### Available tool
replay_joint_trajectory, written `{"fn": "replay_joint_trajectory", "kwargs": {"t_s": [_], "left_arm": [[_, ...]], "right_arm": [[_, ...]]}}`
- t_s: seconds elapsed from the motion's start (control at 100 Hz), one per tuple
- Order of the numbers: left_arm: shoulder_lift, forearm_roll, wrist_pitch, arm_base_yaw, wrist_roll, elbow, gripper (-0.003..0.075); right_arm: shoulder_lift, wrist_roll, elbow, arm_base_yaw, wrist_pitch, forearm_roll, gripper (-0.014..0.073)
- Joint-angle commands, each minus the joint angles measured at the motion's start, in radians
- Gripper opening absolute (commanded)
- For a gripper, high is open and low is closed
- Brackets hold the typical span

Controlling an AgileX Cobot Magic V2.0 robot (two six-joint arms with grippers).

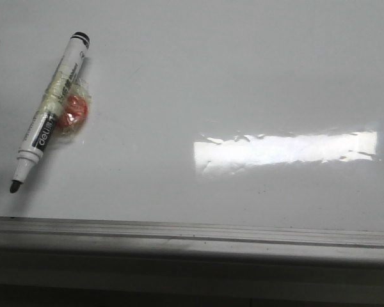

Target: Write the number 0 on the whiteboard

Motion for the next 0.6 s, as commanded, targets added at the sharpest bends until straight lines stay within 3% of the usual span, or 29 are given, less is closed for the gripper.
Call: {"fn": "replay_joint_trajectory", "kwargs": {"t_s": [0.0,0.06,0.41,0.59], "left_arm": [[-0.005,0.032,-0.099,-0.008,-0.126,-0.015,0.0405],[0.002,0.032,-0.106,0.002,-0.126,-0.001,0.0433],[0.088,-0.104,-0.205,0.141,-0.129,0.061,0.0419],[0.146,-0.104,-0.245,0.149,-0.127,0.061,0.0419]], "right_arm": [[0.025,-0.014,-0.035,-0.005,-0.071,-0.003,0.0296],[0.025,-0.014,-0.035,-0.005,-0.071,-0.003,0.0296],[0.025,-0.014,-0.035,-0.005,-0.071,-0.003,0.0296],[0.025,-0.014,-0.035,-0.005,-0.071,-0.003,0.0296]]}}
